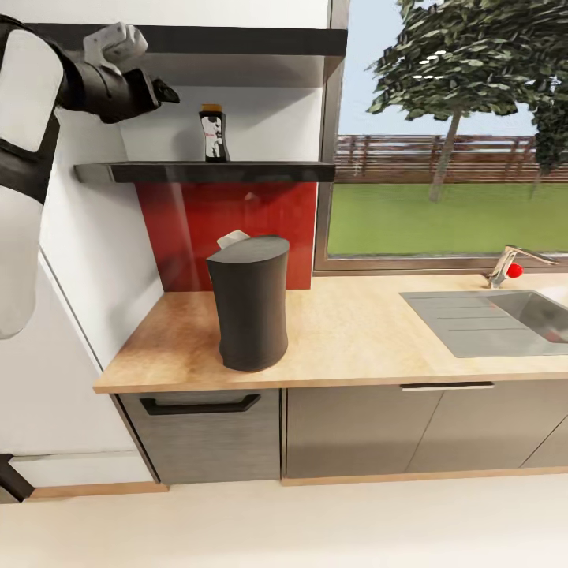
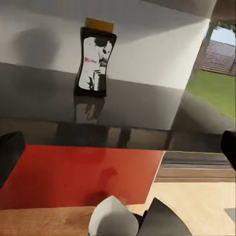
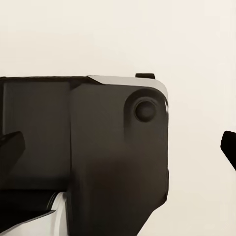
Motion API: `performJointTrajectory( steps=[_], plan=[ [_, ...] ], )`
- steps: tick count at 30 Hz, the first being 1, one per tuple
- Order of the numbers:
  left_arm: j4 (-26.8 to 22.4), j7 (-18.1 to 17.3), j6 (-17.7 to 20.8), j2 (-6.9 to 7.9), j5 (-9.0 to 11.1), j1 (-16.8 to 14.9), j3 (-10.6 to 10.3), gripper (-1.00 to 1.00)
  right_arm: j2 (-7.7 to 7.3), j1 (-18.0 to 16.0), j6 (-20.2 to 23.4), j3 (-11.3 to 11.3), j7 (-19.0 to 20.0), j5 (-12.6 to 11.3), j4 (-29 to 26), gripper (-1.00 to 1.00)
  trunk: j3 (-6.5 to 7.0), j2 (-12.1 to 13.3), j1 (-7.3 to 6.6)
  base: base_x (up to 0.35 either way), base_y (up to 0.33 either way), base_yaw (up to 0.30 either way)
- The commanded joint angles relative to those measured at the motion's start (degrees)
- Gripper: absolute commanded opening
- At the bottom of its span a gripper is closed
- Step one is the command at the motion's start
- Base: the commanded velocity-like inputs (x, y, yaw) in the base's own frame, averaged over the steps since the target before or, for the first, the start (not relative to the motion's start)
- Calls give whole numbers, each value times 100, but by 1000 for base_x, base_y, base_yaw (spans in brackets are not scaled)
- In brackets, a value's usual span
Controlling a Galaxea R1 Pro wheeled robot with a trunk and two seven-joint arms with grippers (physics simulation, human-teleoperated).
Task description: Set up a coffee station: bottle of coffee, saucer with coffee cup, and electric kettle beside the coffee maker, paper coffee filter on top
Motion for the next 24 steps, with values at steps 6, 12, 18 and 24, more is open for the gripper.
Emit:
performJointTrajectory(
  steps=[6,12,18,24],
  plan=[
    [279,73,-100,-946,-2179,33,-43,100,-8,-4,-20,-2,-6,1,3,100,-13,-13,3,0,0,0],
    [638,24,-540,-1044,-2491,48,-69,100,-9,-4,-17,-2,-4,1,0,100,-13,-13,3,0,0,0],
    [692,11,-731,-1037,-2533,68,-103,100,-21,-4,-4,-15,-8,1,-7,100,-13,-13,3,0,0,-4],
    [711,27,-758,-1012,-2550,71,-103,100,-70,-4,-3,-15,-6,1,-3,100,-13,-13,3,0,0,-198]
  ],
)
